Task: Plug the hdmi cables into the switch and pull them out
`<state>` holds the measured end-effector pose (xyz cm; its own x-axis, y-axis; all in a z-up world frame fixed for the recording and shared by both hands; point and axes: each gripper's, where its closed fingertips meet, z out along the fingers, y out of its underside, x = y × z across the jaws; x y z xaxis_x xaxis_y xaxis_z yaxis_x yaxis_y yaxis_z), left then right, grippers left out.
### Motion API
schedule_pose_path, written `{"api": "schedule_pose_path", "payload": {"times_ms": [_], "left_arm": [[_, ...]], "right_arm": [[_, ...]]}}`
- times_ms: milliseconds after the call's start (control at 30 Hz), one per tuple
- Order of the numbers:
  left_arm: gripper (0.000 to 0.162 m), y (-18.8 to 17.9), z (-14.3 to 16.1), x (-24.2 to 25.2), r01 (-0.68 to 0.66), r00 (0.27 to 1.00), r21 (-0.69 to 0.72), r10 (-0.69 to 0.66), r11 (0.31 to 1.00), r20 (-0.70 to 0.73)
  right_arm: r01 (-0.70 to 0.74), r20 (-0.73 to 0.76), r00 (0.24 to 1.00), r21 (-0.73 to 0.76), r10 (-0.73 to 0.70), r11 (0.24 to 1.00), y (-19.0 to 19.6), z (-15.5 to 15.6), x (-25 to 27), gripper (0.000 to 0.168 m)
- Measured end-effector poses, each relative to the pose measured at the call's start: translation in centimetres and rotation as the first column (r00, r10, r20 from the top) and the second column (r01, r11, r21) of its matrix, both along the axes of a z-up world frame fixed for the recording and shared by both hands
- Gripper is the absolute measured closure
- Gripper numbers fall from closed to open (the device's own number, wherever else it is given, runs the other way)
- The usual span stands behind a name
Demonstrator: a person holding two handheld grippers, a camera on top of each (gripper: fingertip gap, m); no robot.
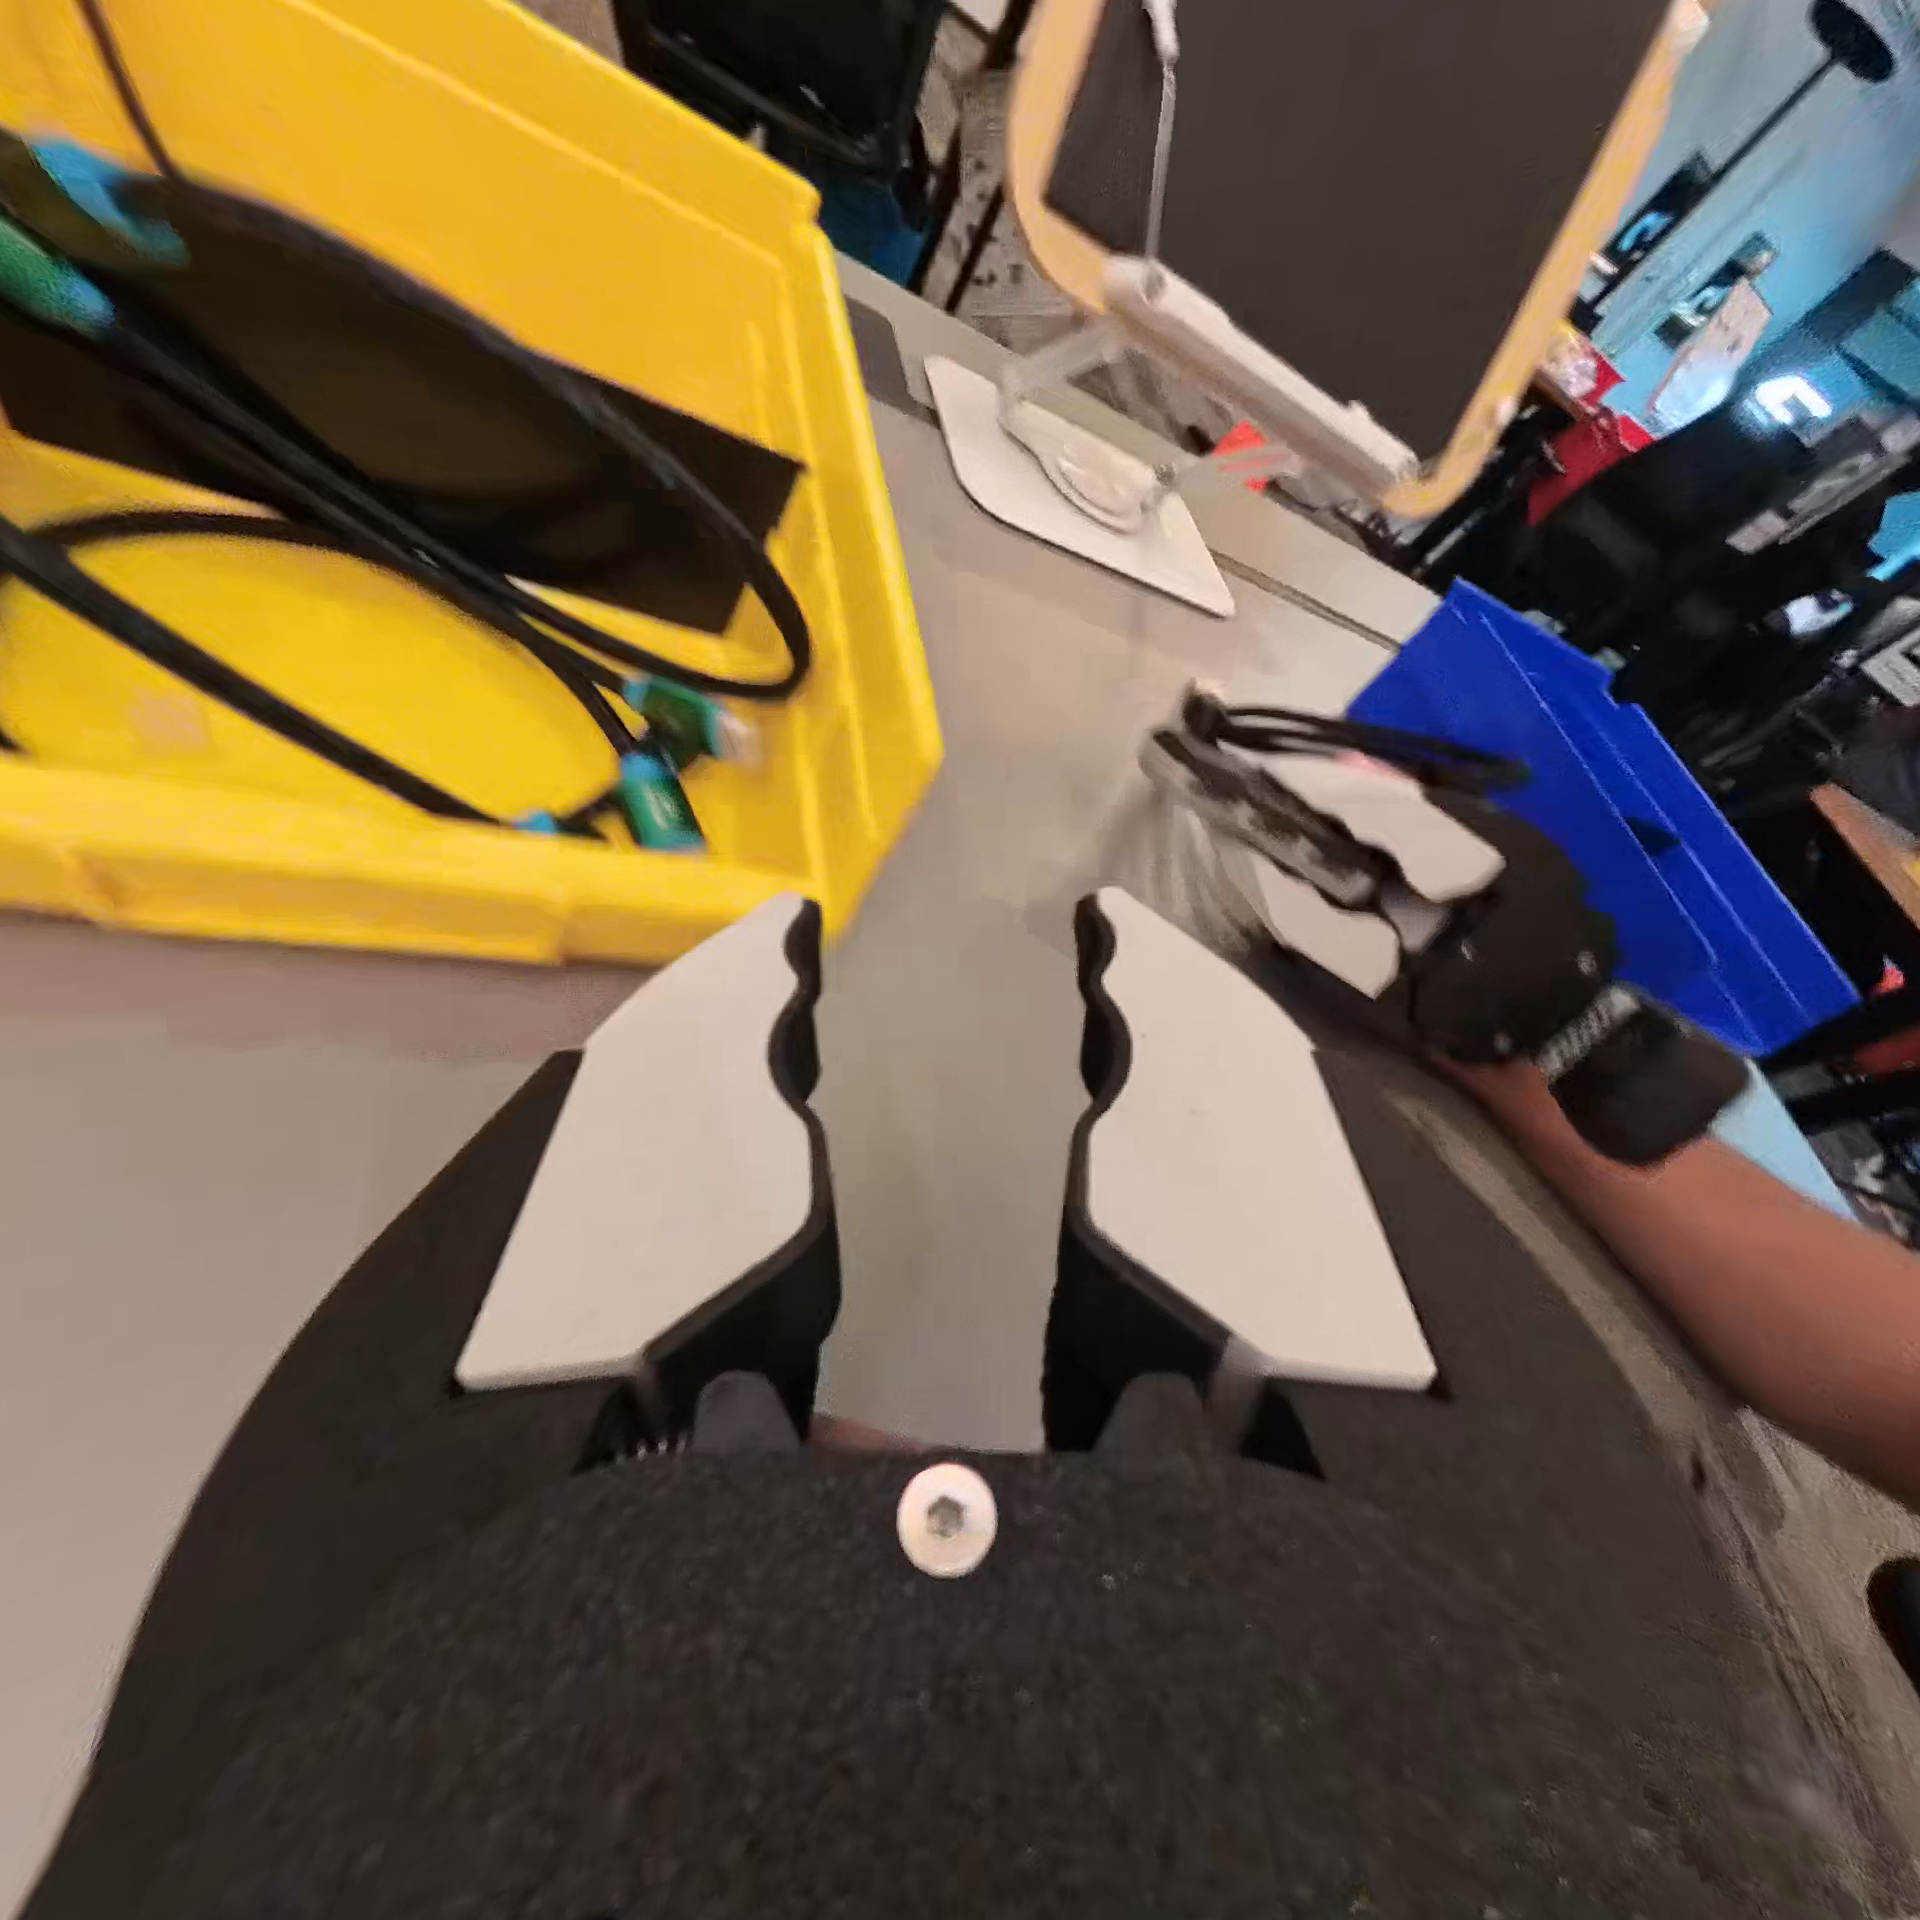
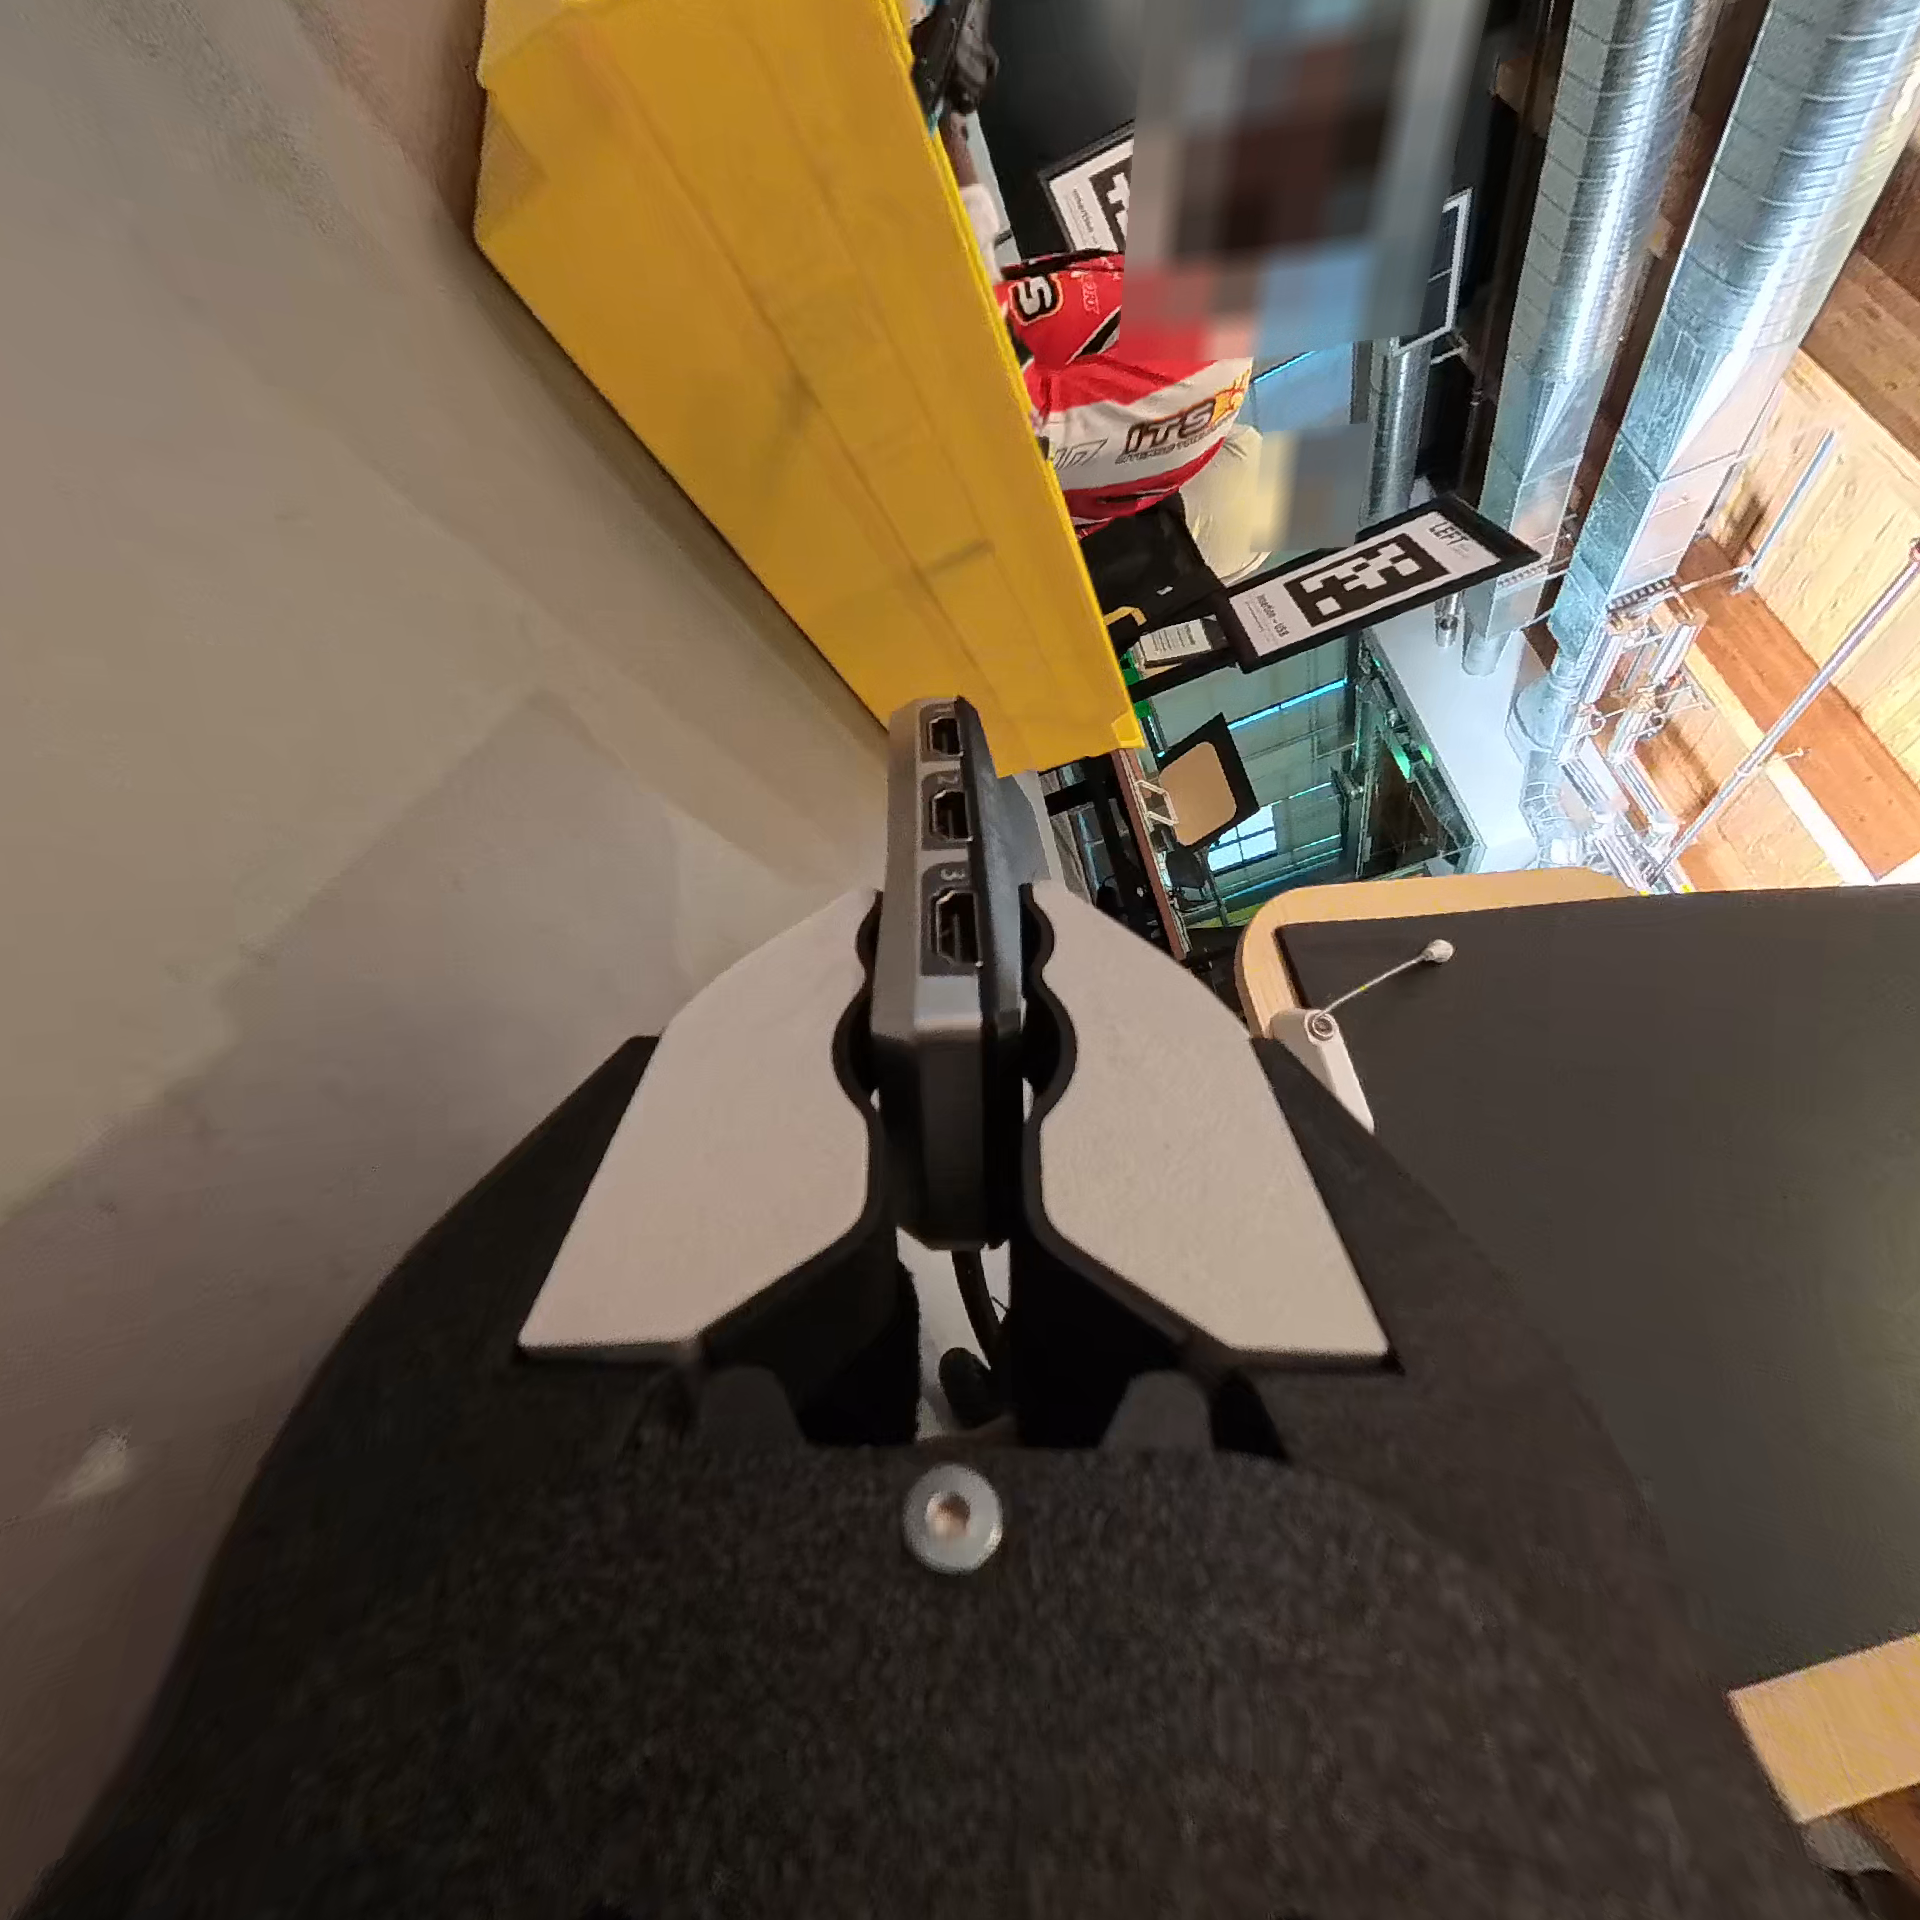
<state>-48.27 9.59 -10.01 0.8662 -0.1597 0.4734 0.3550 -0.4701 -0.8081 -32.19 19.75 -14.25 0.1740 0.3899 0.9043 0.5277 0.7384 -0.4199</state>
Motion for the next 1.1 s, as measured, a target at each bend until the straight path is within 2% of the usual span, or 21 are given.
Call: {"api": "schedule_pose_path", "payload": {"times_ms": [33,100,200,233,267,300,367,400,500,600,700,800,867,933,967,1100], "left_arm": [[0.109,1.4,0.5,-1.2,-0.026,1.000,-0.020,0.026,0.999,-0.010],[0.100,4.3,1.1,-3.5,-0.096,0.995,-0.065,0.095,0.993,-0.010],[0.101,8.1,1.4,-4.8,-0.103,0.991,-0.109,0.111,0.989,0.070],[0.108,9.2,0.8,-5.2,-0.110,0.989,-0.129,0.121,0.986,0.079],[0.122,10.0,0.1,-5.6,-0.113,0.986,-0.160,0.130,0.981,0.100],[0.145,10.6,0.0,-5.3,-0.080,0.982,-0.154,0.104,0.985,0.156],[0.152,11.0,0.5,-5.1,-0.054,0.969,-0.140,0.086,0.989,0.231],[0.154,11.1,1.5,-5.2,-0.064,0.974,-0.103,0.085,0.993,0.212],[0.157,10.3,6.3,-4.3,0.003,1.000,0.064,-0.002,0.998,-0.006],[0.159,8.8,12.5,-2.5,0.121,0.974,0.196,-0.079,0.973,-0.210],[0.162,6.4,17.4,0.4,0.284,0.895,0.247,-0.164,0.927,-0.414],[0.162,3.1,19.5,4.8,0.470,0.767,0.220,-0.272,0.855,-0.581],[0.162,0.5,18.4,7.8,0.597,0.644,0.154,-0.355,0.788,-0.677],[0.162,-2.1,15.6,9.8,0.693,0.506,0.071,-0.414,0.717,-0.756],[0.162,-3.1,13.7,10.3,0.711,0.458,0.024,-0.438,0.703,-0.774],[0.162,-7.3,5.4,12.0,0.753,0.350,-0.127,-0.556,0.646,-0.753]], "right_arm": [[-0.002,-0.007,1.000,-0.005,0.002,1.000,0.0,0.1,0.0,0.147],[-0.002,-0.036,0.999,-0.023,0.002,1.000,0.1,0.5,0.2,0.147],[0.007,-0.068,0.998,-0.047,-0.010,0.999,0.5,1.0,0.6,0.147],[0.008,-0.073,0.997,-0.050,-0.012,0.999,0.6,1.0,0.7,0.147],[0.008,-0.076,0.997,-0.053,-0.012,0.999,0.6,1.1,0.7,0.147],[0.008,-0.076,0.997,-0.054,-0.012,0.999,0.6,1.1,0.7,0.147],[0.004,-0.078,0.997,-0.054,-0.009,0.999,0.5,1.1,0.7,0.147],[0.003,-0.080,0.997,-0.057,-0.007,0.998,0.5,1.1,0.7,0.147],[0.000,-0.095,0.995,-0.069,-0.006,0.998,0.6,1.3,0.8,0.147],[-0.002,-0.102,0.995,-0.076,-0.006,0.997,0.7,1.4,0.8,0.147],[-0.002,-0.105,0.994,-0.076,-0.006,0.997,0.7,1.5,0.9,0.147],[-0.002,-0.116,0.993,-0.082,-0.007,0.997,0.7,1.6,1.0,0.147],[-0.001,-0.126,0.992,-0.087,-0.010,0.996,0.8,1.8,1.1,0.147],[-0.003,-0.149,0.989,-0.100,-0.012,0.995,1.0,2.1,1.3,0.147],[-0.002,-0.167,0.986,-0.109,-0.016,0.994,1.1,2.3,1.5,0.147],[-0.010,-0.296,0.954,-0.195,-0.049,0.981,2.3,4.0,2.9,0.147]]}}
